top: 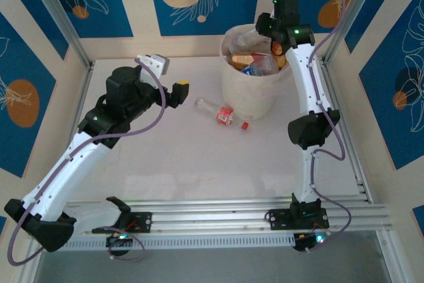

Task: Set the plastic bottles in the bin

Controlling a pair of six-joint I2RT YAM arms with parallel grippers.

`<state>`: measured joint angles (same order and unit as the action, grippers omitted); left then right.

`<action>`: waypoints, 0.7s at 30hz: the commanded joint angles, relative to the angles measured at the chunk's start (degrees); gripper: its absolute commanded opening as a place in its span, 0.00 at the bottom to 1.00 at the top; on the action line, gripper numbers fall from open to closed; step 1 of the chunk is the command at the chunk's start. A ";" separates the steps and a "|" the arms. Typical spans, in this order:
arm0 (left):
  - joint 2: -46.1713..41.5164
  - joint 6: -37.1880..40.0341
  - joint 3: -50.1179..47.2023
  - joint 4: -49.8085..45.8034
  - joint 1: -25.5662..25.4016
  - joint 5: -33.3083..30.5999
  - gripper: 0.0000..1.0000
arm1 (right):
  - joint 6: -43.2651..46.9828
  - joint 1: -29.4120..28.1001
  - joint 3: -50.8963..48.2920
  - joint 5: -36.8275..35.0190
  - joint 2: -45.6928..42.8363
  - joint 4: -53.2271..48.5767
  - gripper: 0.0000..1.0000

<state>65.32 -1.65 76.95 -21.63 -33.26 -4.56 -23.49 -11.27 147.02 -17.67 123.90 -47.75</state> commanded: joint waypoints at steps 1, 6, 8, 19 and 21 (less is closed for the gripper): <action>-0.10 -1.07 -0.57 2.31 -0.49 0.87 1.00 | 0.72 -0.93 -5.35 1.03 -3.54 -3.47 0.30; -0.12 -0.99 -0.57 2.28 -0.49 0.51 1.00 | 1.20 -1.26 -10.50 -1.63 -6.55 -1.74 0.33; -0.04 -0.82 -0.47 2.14 -0.54 0.30 1.00 | 1.79 -1.11 -9.93 -1.59 -6.24 -1.72 0.39; -1.42 -6.88 -2.07 -0.22 -0.45 -6.10 1.00 | 4.61 -1.04 8.80 -0.46 -0.19 -7.35 0.63; -1.71 -9.42 -2.98 -0.59 -0.51 -7.77 1.00 | 4.79 -1.23 9.36 -0.37 -1.28 -7.75 0.68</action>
<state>64.86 -6.66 75.40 -21.58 -33.26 -8.60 -20.05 -12.05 153.29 -18.59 123.74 -53.65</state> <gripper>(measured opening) 0.995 0.669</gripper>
